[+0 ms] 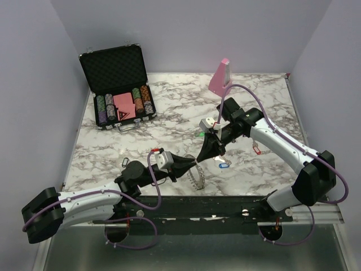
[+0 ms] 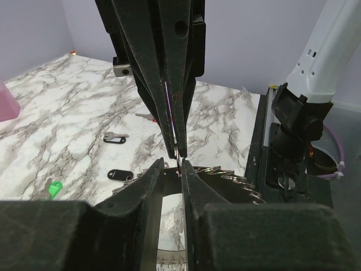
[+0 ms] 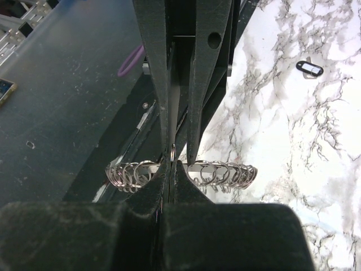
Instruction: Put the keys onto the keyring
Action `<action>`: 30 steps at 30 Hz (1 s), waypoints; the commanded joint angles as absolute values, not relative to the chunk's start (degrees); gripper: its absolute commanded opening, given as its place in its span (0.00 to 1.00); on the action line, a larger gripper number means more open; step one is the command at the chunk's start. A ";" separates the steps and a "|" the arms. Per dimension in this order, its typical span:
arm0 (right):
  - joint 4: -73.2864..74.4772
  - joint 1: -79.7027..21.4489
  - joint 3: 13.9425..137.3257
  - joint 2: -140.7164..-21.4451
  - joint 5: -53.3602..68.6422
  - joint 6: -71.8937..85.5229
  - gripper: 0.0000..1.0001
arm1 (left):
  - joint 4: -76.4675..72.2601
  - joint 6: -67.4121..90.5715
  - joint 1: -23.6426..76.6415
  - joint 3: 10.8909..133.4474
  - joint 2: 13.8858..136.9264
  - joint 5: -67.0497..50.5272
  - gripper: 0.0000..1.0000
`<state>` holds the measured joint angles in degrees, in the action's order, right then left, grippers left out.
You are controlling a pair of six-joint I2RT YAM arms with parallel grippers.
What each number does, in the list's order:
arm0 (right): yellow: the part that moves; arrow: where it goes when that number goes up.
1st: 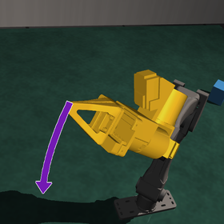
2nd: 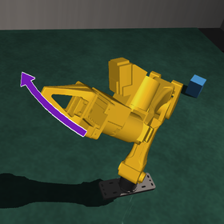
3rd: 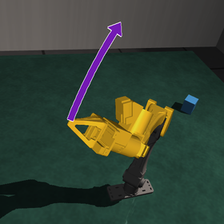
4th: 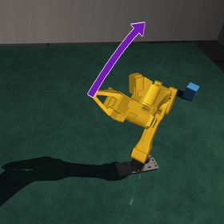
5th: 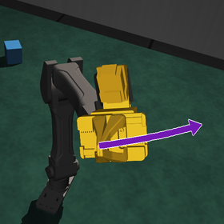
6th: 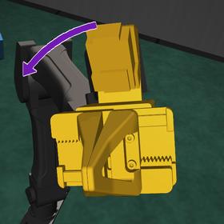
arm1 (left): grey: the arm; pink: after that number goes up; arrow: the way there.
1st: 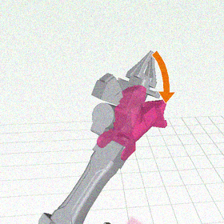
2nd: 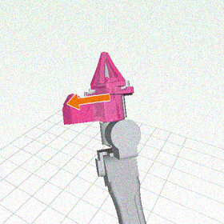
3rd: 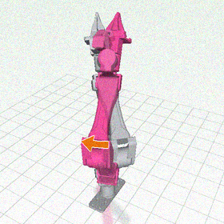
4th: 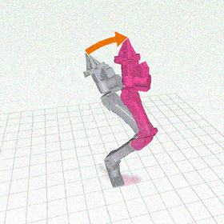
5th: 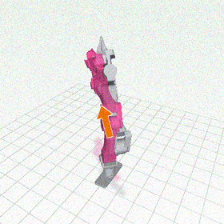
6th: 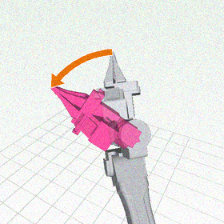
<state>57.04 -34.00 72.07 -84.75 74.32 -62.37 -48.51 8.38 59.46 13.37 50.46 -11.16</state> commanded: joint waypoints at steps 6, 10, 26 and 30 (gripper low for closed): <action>56.25 -33.75 71.89 -84.99 77.34 -61.70 0.01 | -49.39 8.26 59.33 14.06 51.68 -13.71 0.00; 56.16 -33.75 71.90 -85.08 77.34 -61.52 0.01 | -49.13 8.44 59.33 13.97 51.42 -14.24 0.00; 61.08 -33.84 74.26 -83.76 71.19 -63.90 0.41 | -11.78 -11.84 59.24 26.02 45.01 -15.02 0.00; 61.96 -33.66 74.71 -83.06 70.49 -64.25 0.42 | -10.90 -21.86 59.33 24.18 42.02 -16.78 0.00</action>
